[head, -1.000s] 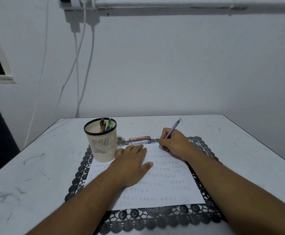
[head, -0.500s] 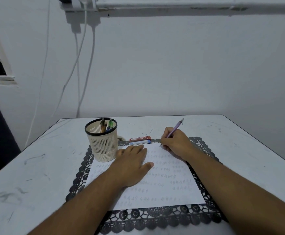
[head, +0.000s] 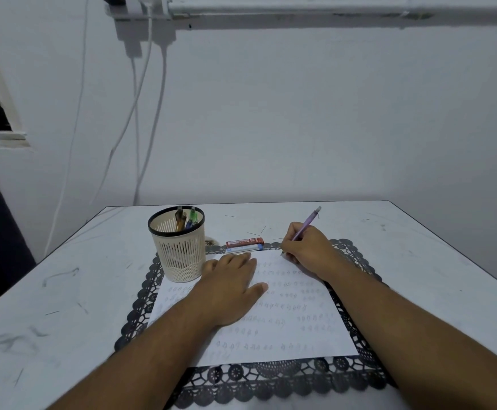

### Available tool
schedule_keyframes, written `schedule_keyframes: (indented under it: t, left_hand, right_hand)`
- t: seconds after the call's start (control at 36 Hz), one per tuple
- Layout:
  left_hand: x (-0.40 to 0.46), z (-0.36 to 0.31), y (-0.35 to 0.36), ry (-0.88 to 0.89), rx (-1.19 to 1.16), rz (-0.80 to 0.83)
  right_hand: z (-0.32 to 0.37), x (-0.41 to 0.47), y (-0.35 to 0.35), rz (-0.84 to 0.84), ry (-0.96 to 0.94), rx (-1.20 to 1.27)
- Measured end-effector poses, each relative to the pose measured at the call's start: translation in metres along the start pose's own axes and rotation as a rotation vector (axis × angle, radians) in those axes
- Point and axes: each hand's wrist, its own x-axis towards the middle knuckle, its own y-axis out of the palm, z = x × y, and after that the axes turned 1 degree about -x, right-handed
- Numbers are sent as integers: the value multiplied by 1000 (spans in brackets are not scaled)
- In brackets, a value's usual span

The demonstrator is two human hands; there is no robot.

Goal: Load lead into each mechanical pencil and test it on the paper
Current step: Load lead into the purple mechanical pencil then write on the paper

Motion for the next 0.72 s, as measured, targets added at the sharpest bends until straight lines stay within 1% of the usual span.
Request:
schedule_keyframes:
  t: [0.19, 0.42, 0.58, 0.72]
  left_hand:
    - [-1, -1, 0, 4, 7, 5]
    - [0, -1, 0, 3, 17, 0]
    - [0, 0, 0, -1, 16, 5]
    - [1, 0, 1, -1, 17, 4]
  right_hand:
    - [-2, -1, 0, 8, 20, -4]
    - [-1, -3, -1, -7, -10, 22]
    - [0, -3, 0, 20, -26, -76]
    - [1, -3, 1, -16, -23, -57]
